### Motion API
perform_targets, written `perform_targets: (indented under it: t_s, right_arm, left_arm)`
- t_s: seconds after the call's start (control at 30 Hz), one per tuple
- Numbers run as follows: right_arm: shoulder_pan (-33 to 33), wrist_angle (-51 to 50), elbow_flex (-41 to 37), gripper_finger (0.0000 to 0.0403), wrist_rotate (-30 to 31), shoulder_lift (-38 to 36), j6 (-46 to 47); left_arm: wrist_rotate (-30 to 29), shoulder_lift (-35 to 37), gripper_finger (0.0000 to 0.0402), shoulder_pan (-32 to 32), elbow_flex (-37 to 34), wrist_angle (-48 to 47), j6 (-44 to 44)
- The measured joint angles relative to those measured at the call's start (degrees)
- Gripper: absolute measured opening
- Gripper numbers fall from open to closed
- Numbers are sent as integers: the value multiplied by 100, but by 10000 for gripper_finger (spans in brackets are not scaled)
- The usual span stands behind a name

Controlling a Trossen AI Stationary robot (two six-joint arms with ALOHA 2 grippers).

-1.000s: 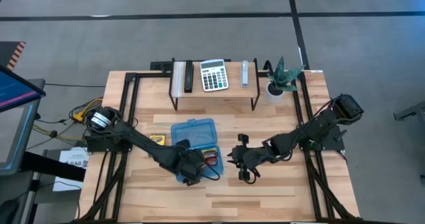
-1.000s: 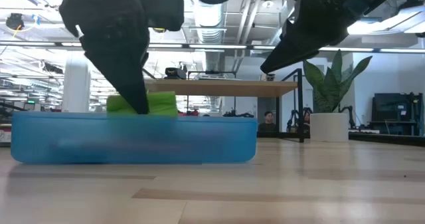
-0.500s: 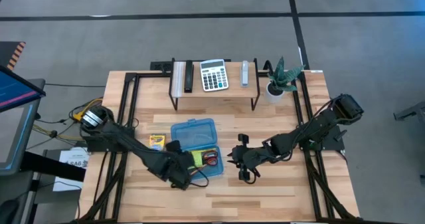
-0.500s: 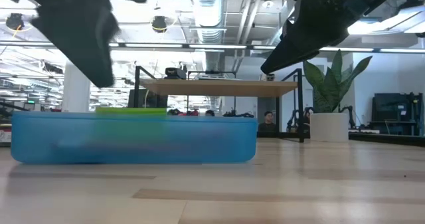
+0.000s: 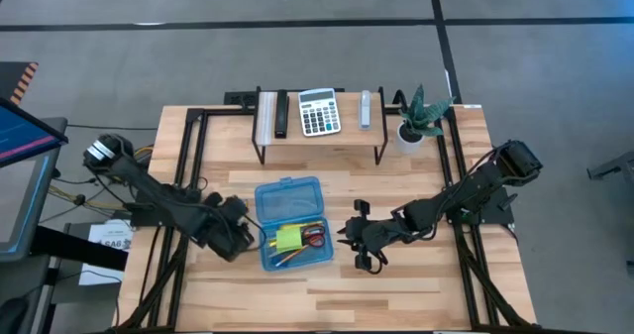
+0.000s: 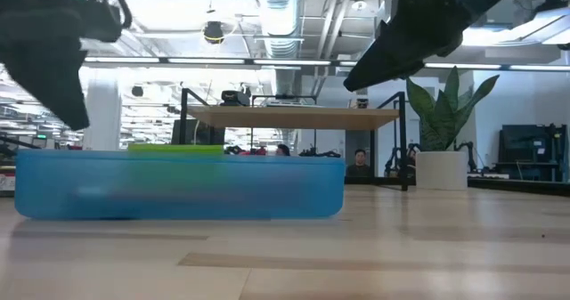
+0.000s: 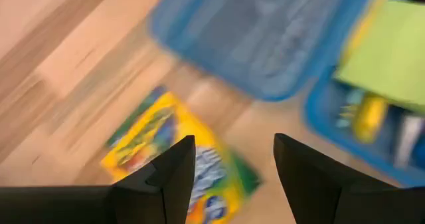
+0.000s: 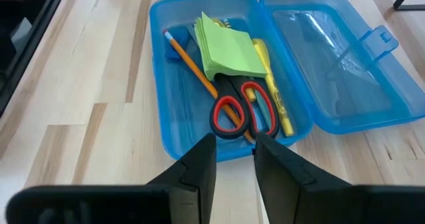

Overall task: Pack school essentials
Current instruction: Put the yellow crayon box into the blue supply box

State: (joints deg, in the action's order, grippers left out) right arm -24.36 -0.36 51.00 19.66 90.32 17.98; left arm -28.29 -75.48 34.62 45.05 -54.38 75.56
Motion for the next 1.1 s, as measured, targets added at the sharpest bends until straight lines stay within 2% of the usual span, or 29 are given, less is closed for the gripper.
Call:
perform_targets:
  t_s: [0.3, 0.47, 0.63, 0.77, 0.93, 1.1]
  right_arm:
    - [92, 4, 0, 123, 0, 0, -44]
    - [84, 88, 0, 123, 0, 0, -44]
    - [68, 142, 0, 123, 0, 0, -44]
    - [61, 128, 0, 123, 0, 0, -46]
    - [61, 121, 0, 123, 0, 0, -50]
    - [61, 123, 0, 123, 0, 0, -50]
  left_arm:
    - [559, 123, 190, -197, -146, -1456, 1451]
    - [645, 78, 179, -374, -146, -1713, 1661]
    - [840, -246, 158, -685, -204, -1629, 1295]
    - [701, -518, 146, -750, -142, -1074, 781]
    - [724, -833, 133, -749, 148, -453, 191]
    - [1008, -1416, 120, -735, 552, -44, -191]
